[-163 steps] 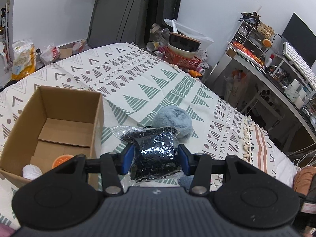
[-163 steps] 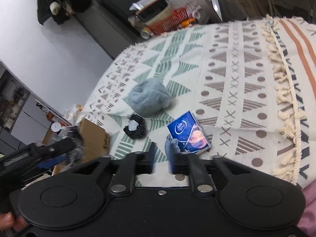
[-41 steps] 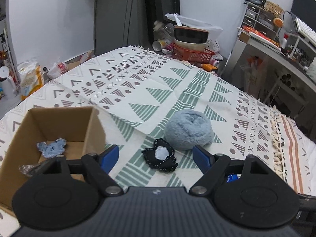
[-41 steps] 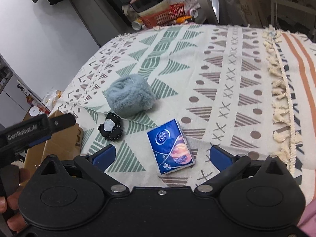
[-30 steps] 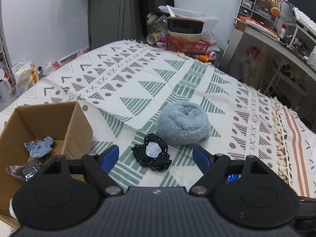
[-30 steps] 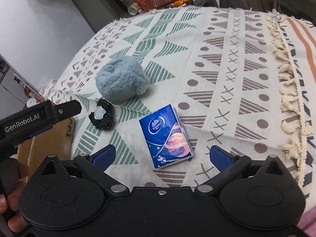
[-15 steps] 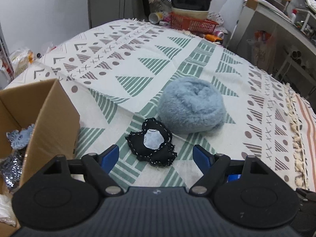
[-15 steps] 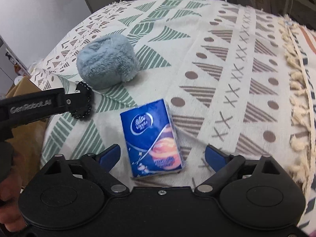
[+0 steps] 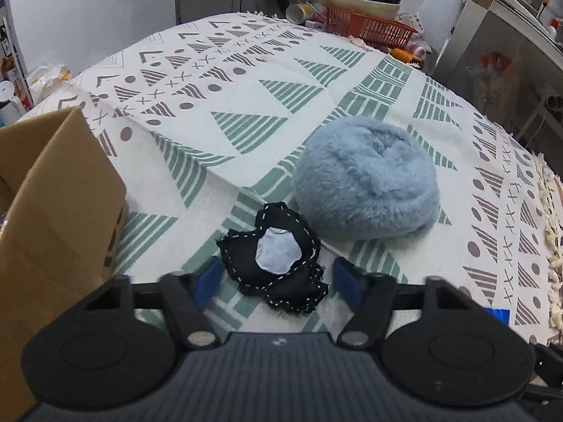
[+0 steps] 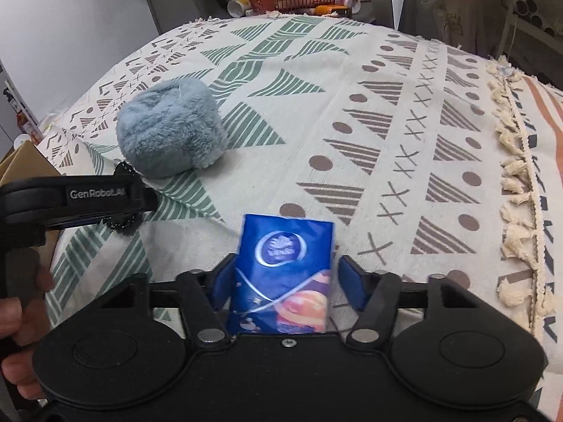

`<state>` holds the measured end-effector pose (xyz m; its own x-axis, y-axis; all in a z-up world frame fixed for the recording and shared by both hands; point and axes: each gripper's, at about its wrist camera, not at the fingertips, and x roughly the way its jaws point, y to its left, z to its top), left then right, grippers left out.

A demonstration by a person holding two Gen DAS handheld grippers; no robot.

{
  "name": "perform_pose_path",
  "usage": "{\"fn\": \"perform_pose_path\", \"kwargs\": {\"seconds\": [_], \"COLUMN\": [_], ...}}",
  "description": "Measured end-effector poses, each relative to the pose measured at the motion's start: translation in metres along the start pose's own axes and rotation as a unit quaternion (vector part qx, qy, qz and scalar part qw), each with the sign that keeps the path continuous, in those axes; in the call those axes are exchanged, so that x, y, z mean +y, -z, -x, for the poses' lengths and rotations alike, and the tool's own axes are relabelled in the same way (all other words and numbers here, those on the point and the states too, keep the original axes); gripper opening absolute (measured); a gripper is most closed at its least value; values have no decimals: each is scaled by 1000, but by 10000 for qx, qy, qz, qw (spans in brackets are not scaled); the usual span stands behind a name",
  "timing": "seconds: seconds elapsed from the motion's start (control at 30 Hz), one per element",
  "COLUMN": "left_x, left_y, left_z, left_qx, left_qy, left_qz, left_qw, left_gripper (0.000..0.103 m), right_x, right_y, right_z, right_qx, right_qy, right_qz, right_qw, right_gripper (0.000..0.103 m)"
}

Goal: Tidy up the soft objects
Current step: 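Grasp the black scrunchie with the left tool while the right grasps the blue tissue pack, then carry the scrunchie and tissue pack over the box and open both tools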

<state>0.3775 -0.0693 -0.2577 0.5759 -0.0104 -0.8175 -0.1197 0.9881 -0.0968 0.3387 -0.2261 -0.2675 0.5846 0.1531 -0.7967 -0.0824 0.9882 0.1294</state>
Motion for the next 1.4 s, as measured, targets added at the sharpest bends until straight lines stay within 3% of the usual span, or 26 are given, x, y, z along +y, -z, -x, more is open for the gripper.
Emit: {"fn": "perform_pose_path", "kwargs": {"seconds": [0.1, 0.2, 0.63, 1.07, 1.4], "left_x": [0, 1, 9, 32, 62], "left_y": [-1, -1, 0, -7, -13], "left_z": [6, 14, 77, 127, 149], "left_qx": [9, 4, -287, -546, -757], "left_qy": [21, 131, 385, 776, 916], "left_qz": [14, 98, 177, 268, 658], "left_qw": [10000, 9999, 9987, 9951, 9907], "left_gripper": [41, 39, 39, 40, 40], "right_x": [0, 0, -4, 14, 49], "right_y": [1, 3, 7, -8, -14], "right_z": [3, 7, 50, 103, 124], "right_qx": [-11, -28, -419, -1063, -1205], "right_qy": [-11, -31, -257, -191, -155], "right_qz": [14, -18, -405, -183, 115], "right_qw": [10000, 10000, 9980, 9940, 9925], "right_gripper": [52, 52, 52, 52, 52]}}
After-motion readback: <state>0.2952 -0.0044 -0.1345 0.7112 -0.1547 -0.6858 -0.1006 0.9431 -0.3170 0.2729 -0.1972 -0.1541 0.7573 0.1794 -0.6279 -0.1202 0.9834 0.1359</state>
